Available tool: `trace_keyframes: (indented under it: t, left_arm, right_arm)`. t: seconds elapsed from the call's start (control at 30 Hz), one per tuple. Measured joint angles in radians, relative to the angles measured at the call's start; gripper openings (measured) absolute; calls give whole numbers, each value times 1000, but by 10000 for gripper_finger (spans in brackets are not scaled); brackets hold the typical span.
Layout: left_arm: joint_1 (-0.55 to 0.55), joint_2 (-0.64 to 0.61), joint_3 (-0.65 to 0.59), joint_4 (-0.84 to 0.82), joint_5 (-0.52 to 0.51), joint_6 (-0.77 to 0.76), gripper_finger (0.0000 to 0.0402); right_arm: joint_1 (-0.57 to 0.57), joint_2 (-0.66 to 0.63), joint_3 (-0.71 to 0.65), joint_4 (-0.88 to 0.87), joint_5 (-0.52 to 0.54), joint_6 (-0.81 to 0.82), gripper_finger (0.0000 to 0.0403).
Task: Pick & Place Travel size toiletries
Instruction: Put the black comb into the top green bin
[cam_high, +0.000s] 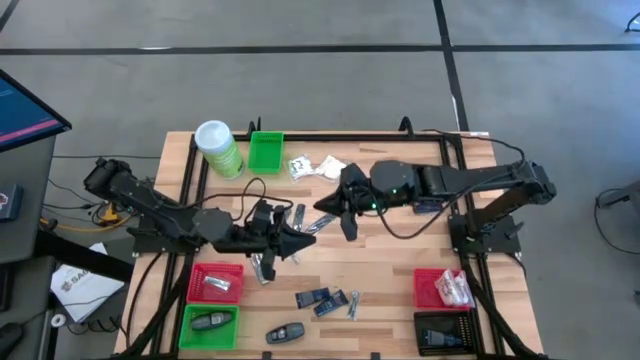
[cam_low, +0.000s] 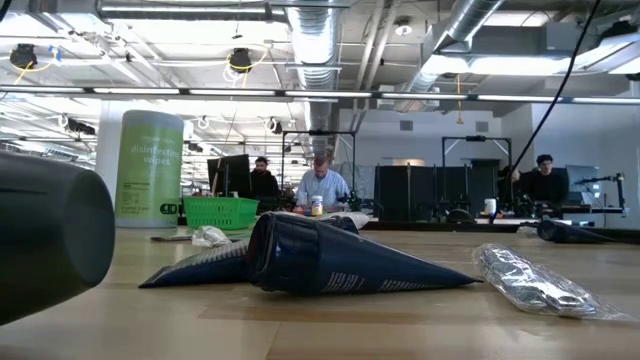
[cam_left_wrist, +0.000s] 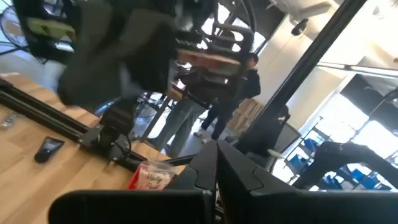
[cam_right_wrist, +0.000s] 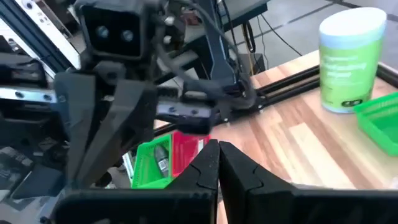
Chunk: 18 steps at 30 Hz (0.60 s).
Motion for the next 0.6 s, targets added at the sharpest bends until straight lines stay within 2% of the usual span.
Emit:
trace_keyframes:
  t: [0.1, 0.37, 0.6]
  left_arm:
    - [-7, 0, -29, 43, -5, 6, 0]
    - [12, -12, -274, 365, -31, -95, 0]
    - [40, -112, -360, 362, -23, -94, 0]
  right_arm:
    - [20, 1, -34, 45, 30, 27, 0]
    - [22, -3, -33, 159, 60, 38, 0]
    - [-47, -3, -33, 176, -17, 53, 0]
